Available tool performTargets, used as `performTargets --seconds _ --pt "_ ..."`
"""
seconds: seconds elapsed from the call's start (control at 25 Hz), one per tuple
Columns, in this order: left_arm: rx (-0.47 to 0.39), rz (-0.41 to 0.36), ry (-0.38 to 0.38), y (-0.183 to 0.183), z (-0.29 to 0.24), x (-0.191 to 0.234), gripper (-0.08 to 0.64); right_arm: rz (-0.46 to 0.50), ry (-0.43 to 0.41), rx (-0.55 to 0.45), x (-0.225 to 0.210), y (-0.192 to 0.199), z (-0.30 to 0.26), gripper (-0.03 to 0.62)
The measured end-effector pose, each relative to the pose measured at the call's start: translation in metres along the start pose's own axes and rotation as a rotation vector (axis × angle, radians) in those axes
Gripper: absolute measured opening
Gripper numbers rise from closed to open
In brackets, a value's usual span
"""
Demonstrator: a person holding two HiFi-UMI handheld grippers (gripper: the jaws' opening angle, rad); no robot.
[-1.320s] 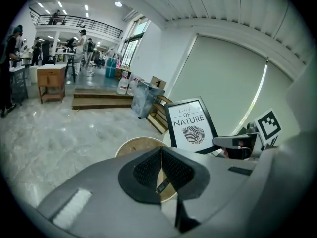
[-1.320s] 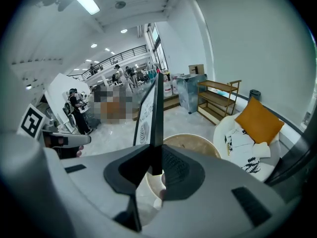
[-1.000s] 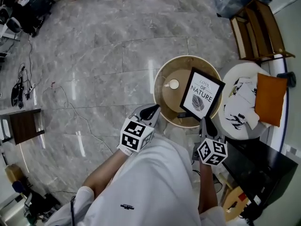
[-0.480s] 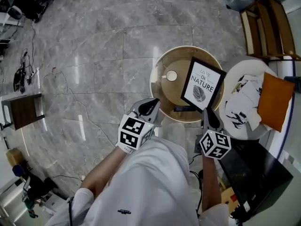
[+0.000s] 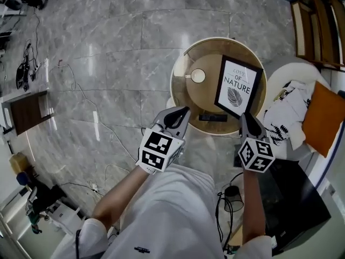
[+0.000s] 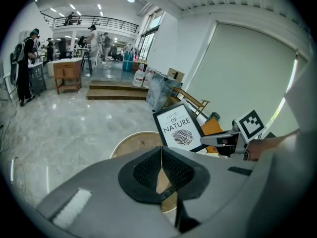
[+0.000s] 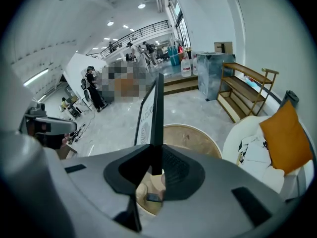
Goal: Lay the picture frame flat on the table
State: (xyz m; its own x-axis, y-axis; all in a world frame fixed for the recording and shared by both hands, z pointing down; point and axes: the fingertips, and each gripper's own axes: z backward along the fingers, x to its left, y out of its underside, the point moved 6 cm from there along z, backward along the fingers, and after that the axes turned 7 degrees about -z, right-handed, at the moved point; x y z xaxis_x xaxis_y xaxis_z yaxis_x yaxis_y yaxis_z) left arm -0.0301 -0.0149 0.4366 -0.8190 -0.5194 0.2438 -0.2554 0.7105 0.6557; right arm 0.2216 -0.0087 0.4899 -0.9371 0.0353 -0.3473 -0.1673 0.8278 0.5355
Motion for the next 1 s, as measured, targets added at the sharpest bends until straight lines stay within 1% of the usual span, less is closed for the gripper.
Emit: performTargets --seconds 0.16,0.32,0.56,0.76,1.0 --pt "0.021 -0.009 -0.005 0.015 -0.030 0.000 0.008 0.016 -0.025 0.047 -0.022 0.007 -0.034 0.067" --pt "0.029 0.018 -0.010 0.031 -0.065 0.006 0.008 0.035 -0.048 0.086 -0.040 0.013 -0.076 0.067" --pt "0.084 0.012 -0.005 0.062 -0.111 0.015 0.008 0.042 -0.062 0.127 -0.058 0.031 -0.131 0.067" --pt "0.092 0.052 -0.013 0.082 -0.147 0.027 0.008 0.042 -0.083 0.146 -0.072 0.046 -0.171 0.067" --pt "0.085 0.096 -0.052 0.104 -0.180 0.039 0.005 0.050 -0.126 0.169 -0.087 0.062 -0.216 0.067"
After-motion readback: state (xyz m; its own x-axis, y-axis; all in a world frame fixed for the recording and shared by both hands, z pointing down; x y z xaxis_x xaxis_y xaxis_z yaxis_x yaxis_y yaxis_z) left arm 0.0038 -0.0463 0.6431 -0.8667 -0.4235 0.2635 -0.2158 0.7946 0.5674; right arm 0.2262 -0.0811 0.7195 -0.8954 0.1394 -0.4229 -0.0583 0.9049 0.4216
